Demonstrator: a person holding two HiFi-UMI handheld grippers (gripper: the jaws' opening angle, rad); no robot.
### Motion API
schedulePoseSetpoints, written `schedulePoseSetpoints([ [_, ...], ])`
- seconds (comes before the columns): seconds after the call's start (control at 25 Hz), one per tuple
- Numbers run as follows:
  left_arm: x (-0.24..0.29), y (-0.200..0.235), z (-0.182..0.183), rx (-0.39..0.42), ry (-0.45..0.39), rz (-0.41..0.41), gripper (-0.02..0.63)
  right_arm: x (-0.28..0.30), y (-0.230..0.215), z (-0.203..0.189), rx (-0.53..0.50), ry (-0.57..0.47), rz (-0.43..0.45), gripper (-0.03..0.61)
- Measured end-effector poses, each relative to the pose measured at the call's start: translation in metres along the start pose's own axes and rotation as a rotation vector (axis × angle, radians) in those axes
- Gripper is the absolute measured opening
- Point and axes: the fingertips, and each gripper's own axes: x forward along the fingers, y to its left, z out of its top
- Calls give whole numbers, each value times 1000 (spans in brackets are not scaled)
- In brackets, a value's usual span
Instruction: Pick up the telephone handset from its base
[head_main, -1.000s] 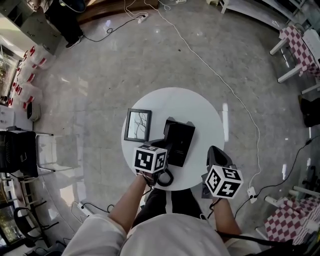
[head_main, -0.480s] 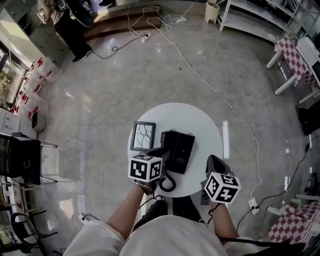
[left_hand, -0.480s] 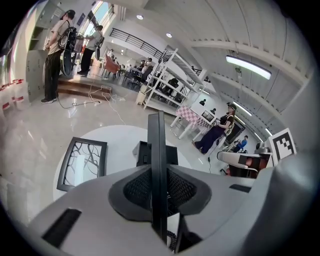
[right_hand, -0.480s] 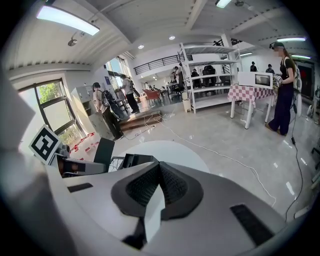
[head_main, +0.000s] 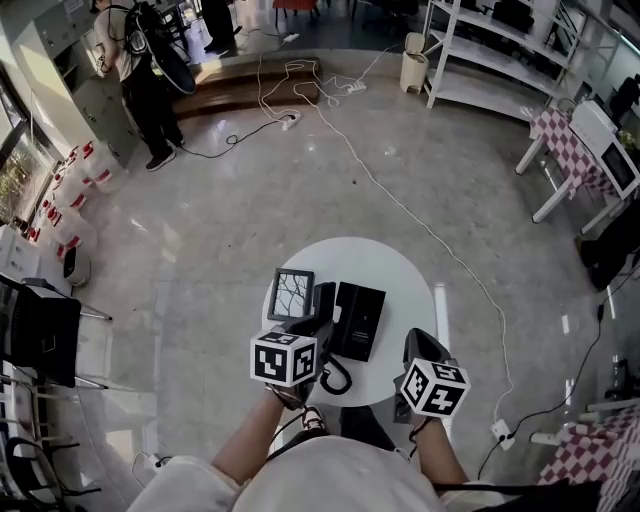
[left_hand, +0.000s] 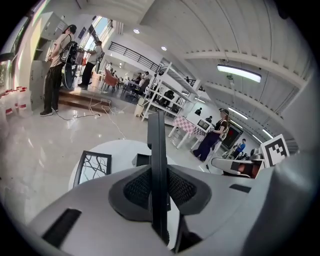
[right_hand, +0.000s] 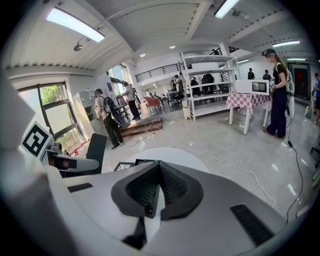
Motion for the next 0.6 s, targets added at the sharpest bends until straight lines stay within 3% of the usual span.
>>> schedulePoseSetpoints([
  [0.6, -65, -24, 42, 156, -157, -22, 84, -38, 38, 20, -7, -143, -10, 25],
])
